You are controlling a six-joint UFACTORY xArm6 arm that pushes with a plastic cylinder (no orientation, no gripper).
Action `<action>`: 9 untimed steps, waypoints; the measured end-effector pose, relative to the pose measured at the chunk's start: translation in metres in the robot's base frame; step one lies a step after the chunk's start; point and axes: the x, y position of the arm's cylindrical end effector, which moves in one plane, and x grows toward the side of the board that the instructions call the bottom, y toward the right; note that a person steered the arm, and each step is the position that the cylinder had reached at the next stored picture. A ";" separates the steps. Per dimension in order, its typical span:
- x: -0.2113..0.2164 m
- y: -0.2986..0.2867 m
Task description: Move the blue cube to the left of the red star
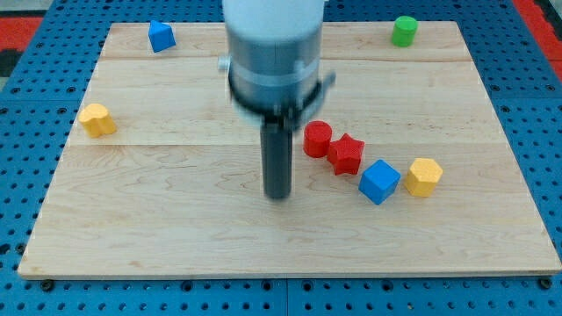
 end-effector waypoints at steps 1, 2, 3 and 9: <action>0.016 0.106; -0.017 0.153; -0.042 0.190; -0.154 0.139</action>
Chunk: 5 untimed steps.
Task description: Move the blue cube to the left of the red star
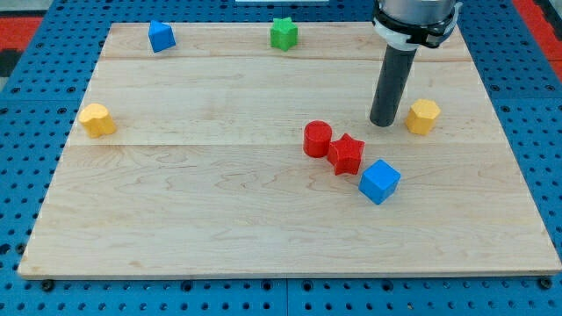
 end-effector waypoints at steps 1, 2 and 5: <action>-0.009 0.000; -0.020 0.000; -0.040 0.000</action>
